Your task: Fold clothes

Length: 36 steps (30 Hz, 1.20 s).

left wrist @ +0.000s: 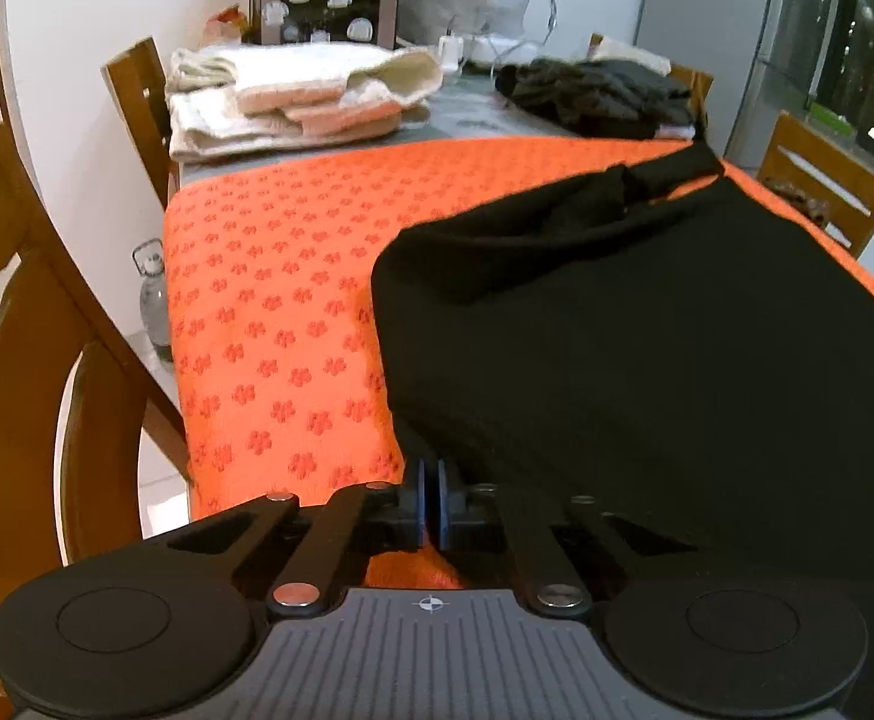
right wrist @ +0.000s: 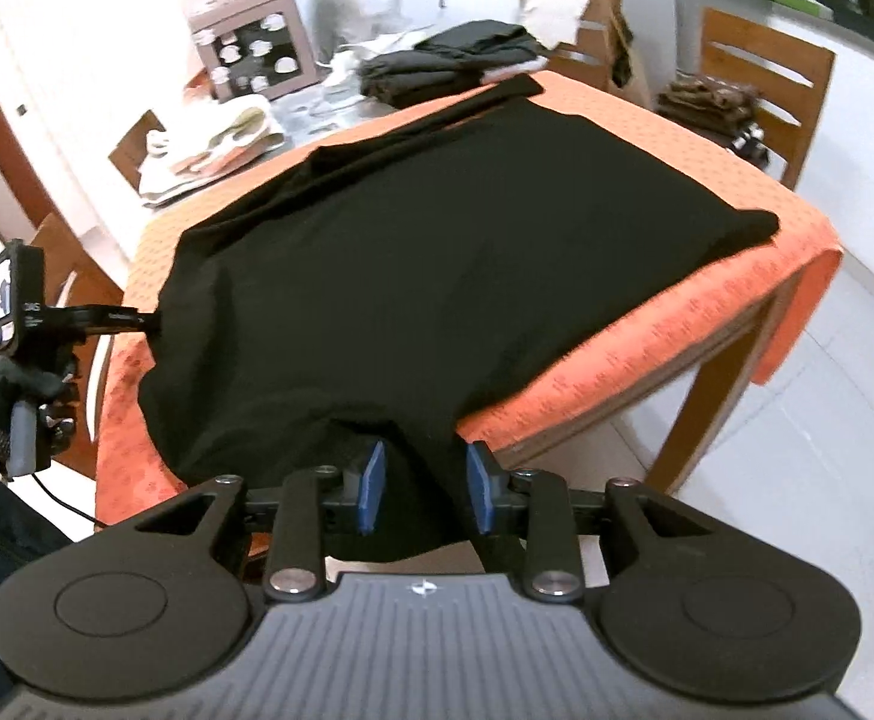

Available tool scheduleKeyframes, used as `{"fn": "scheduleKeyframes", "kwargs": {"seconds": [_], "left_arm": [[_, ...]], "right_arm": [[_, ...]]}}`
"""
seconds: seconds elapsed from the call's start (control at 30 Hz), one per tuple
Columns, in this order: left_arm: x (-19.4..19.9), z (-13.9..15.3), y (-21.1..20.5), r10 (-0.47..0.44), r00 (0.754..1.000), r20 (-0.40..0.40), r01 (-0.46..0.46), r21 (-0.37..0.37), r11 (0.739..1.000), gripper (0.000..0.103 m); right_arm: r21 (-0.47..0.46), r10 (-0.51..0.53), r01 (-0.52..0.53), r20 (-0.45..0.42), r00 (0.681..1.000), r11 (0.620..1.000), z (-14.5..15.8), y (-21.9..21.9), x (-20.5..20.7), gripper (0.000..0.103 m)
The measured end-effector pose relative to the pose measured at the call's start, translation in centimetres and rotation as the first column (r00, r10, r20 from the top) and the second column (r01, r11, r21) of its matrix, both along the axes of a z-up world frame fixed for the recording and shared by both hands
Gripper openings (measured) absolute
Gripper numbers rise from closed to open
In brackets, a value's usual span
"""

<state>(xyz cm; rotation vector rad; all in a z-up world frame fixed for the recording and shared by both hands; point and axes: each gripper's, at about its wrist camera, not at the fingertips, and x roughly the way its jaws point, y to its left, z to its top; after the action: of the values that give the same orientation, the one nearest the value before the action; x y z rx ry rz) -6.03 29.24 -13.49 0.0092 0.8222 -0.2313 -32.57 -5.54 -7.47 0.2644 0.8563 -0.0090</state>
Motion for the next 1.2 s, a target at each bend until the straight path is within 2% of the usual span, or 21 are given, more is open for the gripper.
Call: {"fn": "scheduleKeyframes", "kwargs": {"seconds": [0.27, 0.43, 0.6, 0.73, 0.87, 1.0, 1.2], "left_arm": [[-0.6, 4.0, 1.7, 0.003, 0.998, 0.066, -0.005, 0.032, 0.999, 0.005], [0.0, 2.1, 1.5, -0.012, 1.000, 0.001, 0.012, 0.130, 0.991, 0.007], [-0.3, 1.1, 2.7, 0.040, 0.999, -0.024, -0.037, 0.123, 0.992, 0.010], [-1.0, 1.6, 3.8, 0.082, 0.996, -0.021, -0.080, 0.103, 0.991, 0.011], [-1.5, 2.7, 4.1, 0.121, 0.993, -0.013, -0.120, 0.088, 0.989, 0.014], [-1.9, 3.4, 3.2, 0.180, 0.984, -0.008, -0.179, 0.077, 0.981, 0.023], [-2.5, 4.4, -0.2, 0.320, 0.948, 0.003, -0.318, 0.108, 0.942, 0.033]], "right_arm": [[-0.013, -0.009, 0.009, 0.010, 1.000, 1.000, 0.4, 0.1, 0.0, 0.035], [-0.018, -0.010, 0.011, 0.011, 1.000, 1.000, 0.3, 0.1, 0.0, 0.035], [-0.020, -0.002, 0.002, 0.015, 1.000, 1.000, 0.3, 0.0, 0.1, 0.036], [-0.021, 0.018, -0.018, 0.013, 1.000, 1.000, 0.3, -0.7, 1.0, 0.037], [-0.027, 0.074, -0.074, 0.014, 0.997, 0.997, 0.6, -3.5, 4.0, 0.038], [-0.034, 0.140, -0.140, 0.017, 0.990, 0.990, 0.9, -6.8, 7.7, 0.041], [-0.042, 0.255, -0.254, 0.021, 0.967, 0.966, 1.5, -12.1, 13.7, 0.041]]}}
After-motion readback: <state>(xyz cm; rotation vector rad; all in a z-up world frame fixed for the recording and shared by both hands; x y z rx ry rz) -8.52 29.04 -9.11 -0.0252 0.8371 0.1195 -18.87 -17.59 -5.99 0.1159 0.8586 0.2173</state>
